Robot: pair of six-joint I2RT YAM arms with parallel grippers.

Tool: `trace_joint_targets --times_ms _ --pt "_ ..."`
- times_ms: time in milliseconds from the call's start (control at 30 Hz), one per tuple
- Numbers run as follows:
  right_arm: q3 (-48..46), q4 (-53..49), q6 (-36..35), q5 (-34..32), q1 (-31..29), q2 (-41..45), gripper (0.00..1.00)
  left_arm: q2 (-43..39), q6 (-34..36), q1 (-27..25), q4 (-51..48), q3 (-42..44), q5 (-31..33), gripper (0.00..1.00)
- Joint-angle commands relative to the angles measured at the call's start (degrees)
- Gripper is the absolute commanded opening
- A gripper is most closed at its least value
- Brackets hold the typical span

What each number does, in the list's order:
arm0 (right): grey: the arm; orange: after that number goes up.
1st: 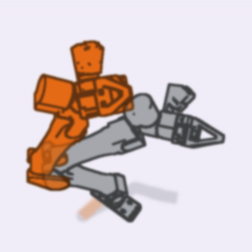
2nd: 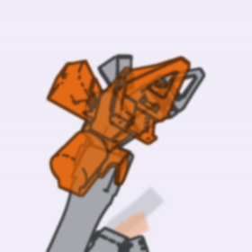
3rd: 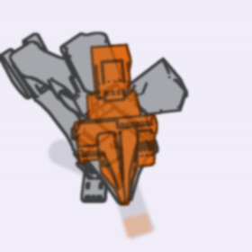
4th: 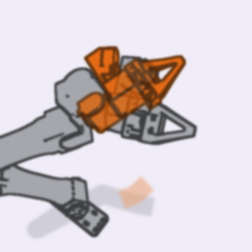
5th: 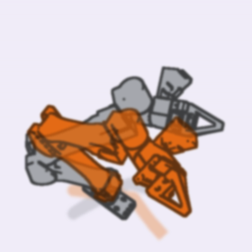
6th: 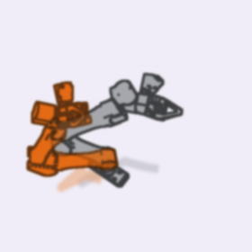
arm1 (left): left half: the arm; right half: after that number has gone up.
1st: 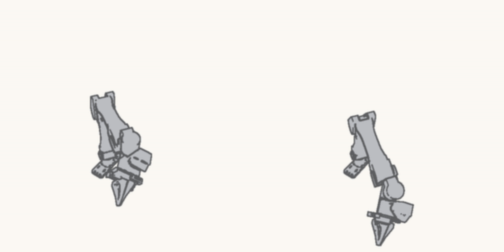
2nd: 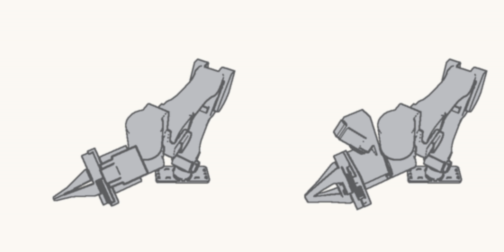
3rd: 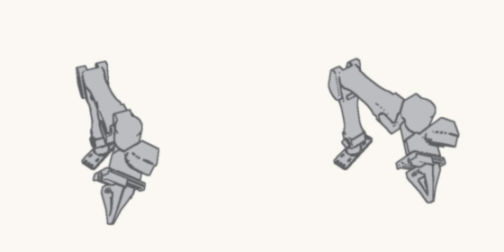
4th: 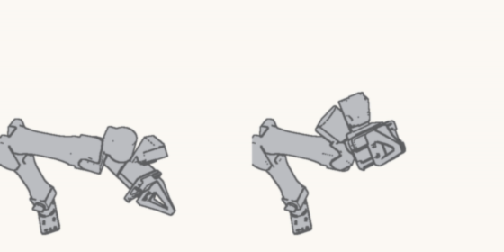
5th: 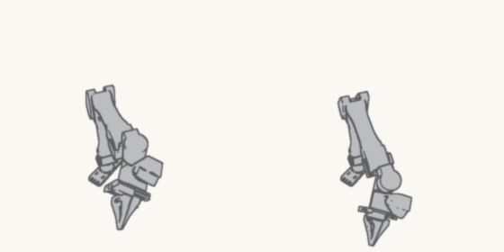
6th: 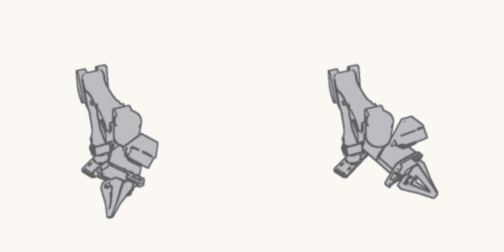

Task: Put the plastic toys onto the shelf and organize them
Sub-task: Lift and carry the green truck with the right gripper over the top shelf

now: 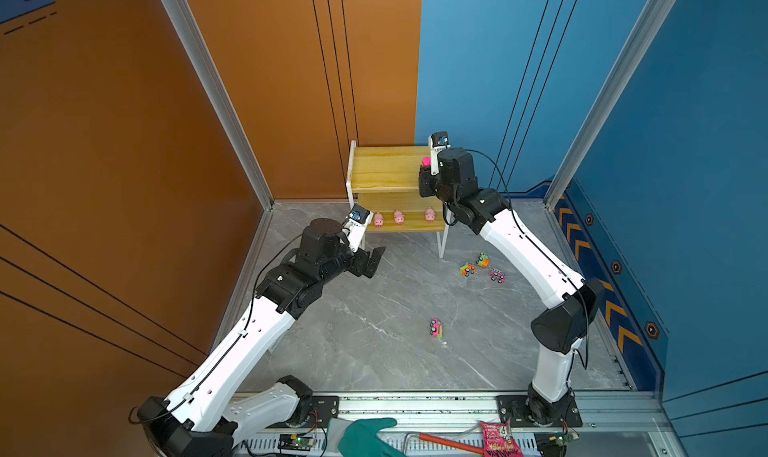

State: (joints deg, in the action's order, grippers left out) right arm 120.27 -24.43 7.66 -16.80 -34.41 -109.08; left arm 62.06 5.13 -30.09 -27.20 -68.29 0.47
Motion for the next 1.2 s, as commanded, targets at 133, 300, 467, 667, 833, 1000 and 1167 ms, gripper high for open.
trace_joint_targets --times_ms 133,300,467,667,833,1000,1167 --pt "5.7 -6.1 0.6 -3.1 1.3 -2.9 0.33 -2.6 1.4 -0.3 1.6 4.4 -3.9 0.98" --pt "7.2 -7.4 0.6 -3.6 1.5 -4.0 0.33 -2.3 0.8 -0.3 2.0 4.6 -4.5 0.98" --pt "7.6 -7.5 0.6 -4.6 2.0 -4.7 0.33 -2.1 0.3 -0.3 2.4 5.0 -4.5 0.98" --pt "8.4 -7.5 -0.1 -6.0 2.4 -5.8 0.33 -1.9 -0.1 -0.3 2.6 5.1 -4.6 0.98" --pt "9.2 -7.5 -0.4 -6.5 2.6 -7.1 0.33 -1.9 -0.2 -0.3 2.5 5.1 -4.7 0.98" --pt "10.4 -7.5 -0.6 -6.6 2.8 -8.6 0.34 -1.9 -0.4 -0.3 2.6 5.2 -4.9 0.98" --pt "11.3 -7.6 -0.9 -6.9 2.8 -9.4 0.36 -1.9 -0.5 -0.3 2.5 5.3 -4.9 0.98"
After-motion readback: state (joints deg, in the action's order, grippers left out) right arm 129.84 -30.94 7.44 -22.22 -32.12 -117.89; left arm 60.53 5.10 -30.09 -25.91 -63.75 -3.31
